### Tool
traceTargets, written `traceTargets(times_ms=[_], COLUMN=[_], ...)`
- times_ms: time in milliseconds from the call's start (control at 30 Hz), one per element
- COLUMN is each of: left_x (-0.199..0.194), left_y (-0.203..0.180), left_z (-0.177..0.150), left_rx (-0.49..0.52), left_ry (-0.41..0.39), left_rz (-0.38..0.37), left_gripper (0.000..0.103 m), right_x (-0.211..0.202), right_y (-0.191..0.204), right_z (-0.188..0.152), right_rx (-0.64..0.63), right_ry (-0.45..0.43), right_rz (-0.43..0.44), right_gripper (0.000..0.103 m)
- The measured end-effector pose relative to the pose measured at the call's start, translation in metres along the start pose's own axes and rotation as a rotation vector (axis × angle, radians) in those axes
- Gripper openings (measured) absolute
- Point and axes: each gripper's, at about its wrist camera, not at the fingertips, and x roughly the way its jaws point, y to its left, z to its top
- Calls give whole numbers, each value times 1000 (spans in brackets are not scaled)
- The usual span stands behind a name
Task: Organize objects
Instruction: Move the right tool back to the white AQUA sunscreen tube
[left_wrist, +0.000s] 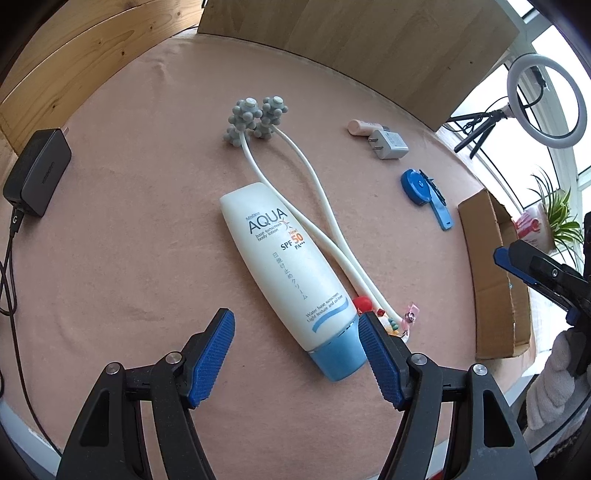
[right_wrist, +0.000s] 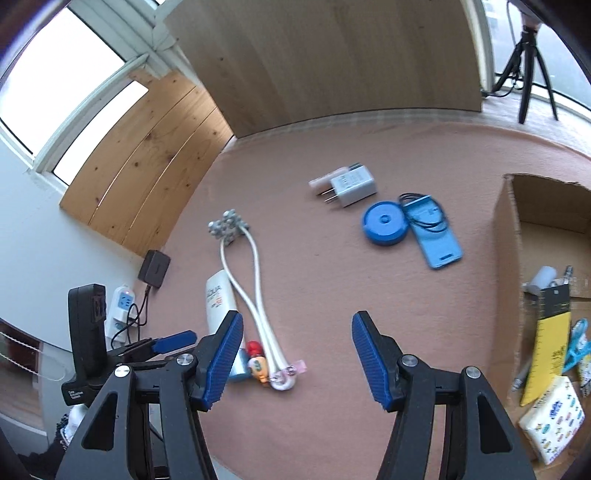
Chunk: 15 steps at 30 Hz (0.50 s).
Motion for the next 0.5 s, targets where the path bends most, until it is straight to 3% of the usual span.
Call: traceTargets(times_ms=[200,300,500], left_x=[1,1,6], left_y=[3,4,7], left_z=[-1,-1,0], left_rx=[2,-2,-16], left_ry=[4,8,19], left_rz=[-15,-20,-53], left_gripper=[73,73,72], right_x=[47,64,93], right_y=[23,33,54], right_z=[4,4,5], right_rx=[-6,-12,-62], right_ry=[108,152,229], right_rz=[93,130,145], right_gripper=[57,51,44])
